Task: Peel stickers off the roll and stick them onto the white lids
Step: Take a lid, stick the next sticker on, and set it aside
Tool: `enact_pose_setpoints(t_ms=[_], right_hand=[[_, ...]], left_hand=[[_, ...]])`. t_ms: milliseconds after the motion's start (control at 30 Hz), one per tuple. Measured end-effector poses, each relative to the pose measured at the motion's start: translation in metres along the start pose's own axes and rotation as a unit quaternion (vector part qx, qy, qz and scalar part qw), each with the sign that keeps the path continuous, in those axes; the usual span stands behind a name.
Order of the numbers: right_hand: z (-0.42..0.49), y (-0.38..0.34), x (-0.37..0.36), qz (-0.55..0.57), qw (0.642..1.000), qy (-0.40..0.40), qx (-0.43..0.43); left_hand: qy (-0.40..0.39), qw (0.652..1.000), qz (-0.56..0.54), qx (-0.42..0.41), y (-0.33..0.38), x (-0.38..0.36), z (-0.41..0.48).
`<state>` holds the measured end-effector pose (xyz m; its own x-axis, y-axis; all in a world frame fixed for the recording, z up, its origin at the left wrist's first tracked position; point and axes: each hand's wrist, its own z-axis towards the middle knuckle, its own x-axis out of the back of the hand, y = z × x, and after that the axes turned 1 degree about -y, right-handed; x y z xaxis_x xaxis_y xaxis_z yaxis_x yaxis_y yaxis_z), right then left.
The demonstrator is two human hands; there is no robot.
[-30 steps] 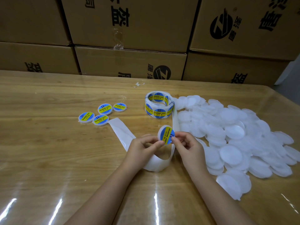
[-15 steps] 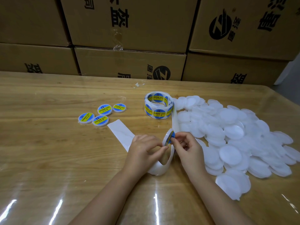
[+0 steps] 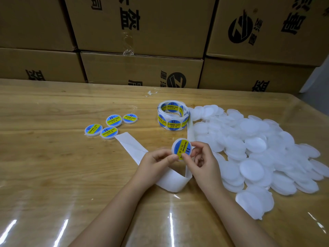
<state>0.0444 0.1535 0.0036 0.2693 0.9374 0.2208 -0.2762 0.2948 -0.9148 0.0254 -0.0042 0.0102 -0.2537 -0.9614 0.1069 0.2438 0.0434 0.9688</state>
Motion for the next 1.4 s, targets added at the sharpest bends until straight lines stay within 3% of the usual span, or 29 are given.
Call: enact_pose_setpoints(t_ms=[233,667,1100,1400], right_hand=[[-0.0015,-0.0009,-0.0009,0.014,0.999,-0.024,0.028],[-0.0002,-0.0065,0.0022,0.048,0.999,0.020,-0.004],[-0.0001,-0.0081,0.0029,0.041,0.998,0.031,-0.021],[-0.0011,-0.0019,0.0020,-0.014,1.000,-0.012,0.007]], left_hand=[[0.008,1.000,-0.024,-0.005,0.0002,0.0016,0.0009],[-0.034,0.997,-0.065,0.011,-0.0005,0.0048,0.0001],[-0.071,0.997,-0.004,-0.025,0.0017,-0.0001,-0.0033],[-0.073,0.997,0.020,-0.033,0.0022,-0.0015,-0.0039]])
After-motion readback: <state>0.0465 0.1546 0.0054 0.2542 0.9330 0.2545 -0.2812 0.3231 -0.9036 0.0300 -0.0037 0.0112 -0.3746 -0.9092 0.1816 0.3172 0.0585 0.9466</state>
